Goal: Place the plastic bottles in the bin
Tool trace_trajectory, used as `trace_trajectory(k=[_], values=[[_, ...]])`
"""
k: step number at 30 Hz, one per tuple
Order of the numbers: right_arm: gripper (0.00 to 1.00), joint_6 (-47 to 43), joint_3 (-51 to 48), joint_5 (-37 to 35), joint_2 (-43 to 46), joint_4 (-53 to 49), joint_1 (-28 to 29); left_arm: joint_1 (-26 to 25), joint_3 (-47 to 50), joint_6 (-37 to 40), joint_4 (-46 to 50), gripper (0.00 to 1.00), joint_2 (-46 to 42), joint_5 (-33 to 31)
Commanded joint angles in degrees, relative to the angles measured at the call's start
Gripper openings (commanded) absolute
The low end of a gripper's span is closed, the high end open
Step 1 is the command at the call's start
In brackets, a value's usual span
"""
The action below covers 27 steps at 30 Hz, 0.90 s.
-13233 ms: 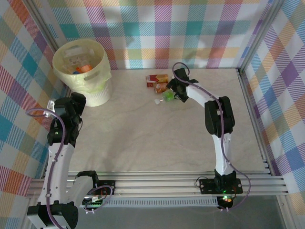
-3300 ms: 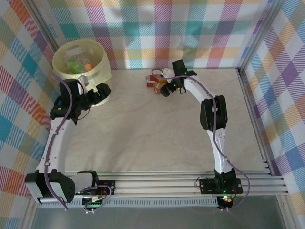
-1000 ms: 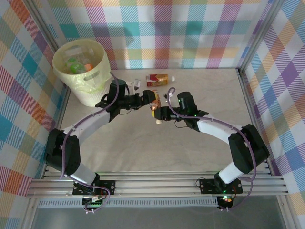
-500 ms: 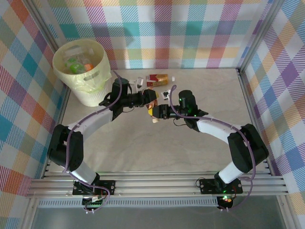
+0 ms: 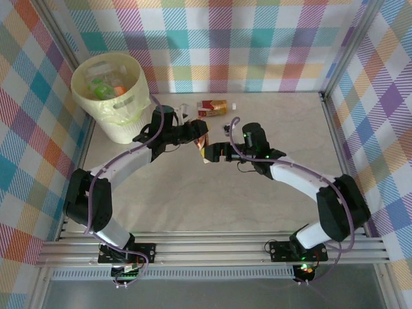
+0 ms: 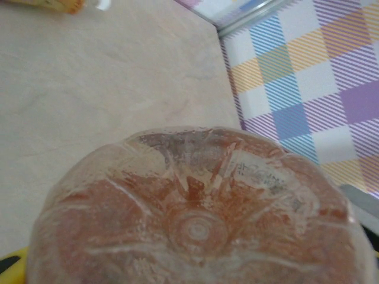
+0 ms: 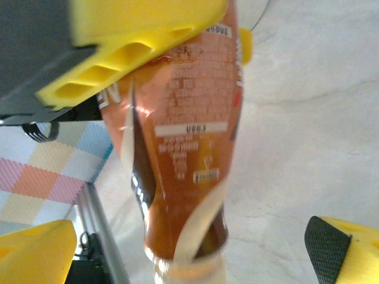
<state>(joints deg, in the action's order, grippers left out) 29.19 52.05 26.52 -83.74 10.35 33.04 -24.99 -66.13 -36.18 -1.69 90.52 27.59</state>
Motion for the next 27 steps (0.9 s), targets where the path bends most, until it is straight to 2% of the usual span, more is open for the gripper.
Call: trace_trajectory(k=[1,7,12,19,23,27], values=[[1.00,-4.8,0.8,-9.6,5.4,-7.3,0.1,0.3,-3.4,5.1,5.4,0.50,-4.8,-8.0],[1.00,-5.6,0.5,-22.9,11.5,-11.9,0.1,2.2,-5.6,10.1,11.6,0.50,-9.8,-17.5],[1.00,-6.6,-2.1,-29.3,14.9,-9.7,0.1,4.6,-10.4,16.0,18.4,0.49,-13.1,-25.2],[1.00,-7.8,-5.8,-29.5,16.6,-3.1,0.1,8.4,-17.4,24.0,20.5,0.49,-14.9,-32.9],[1.00,-7.0,-6.6,-28.8,16.5,-1.2,0.1,13.0,-21.4,23.3,20.1,0.48,-14.3,-34.1],[1.00,-6.9,-6.3,-28.0,16.0,-1.0,0.1,14.2,-27.0,27.6,18.9,0.49,-12.2,-37.1]])
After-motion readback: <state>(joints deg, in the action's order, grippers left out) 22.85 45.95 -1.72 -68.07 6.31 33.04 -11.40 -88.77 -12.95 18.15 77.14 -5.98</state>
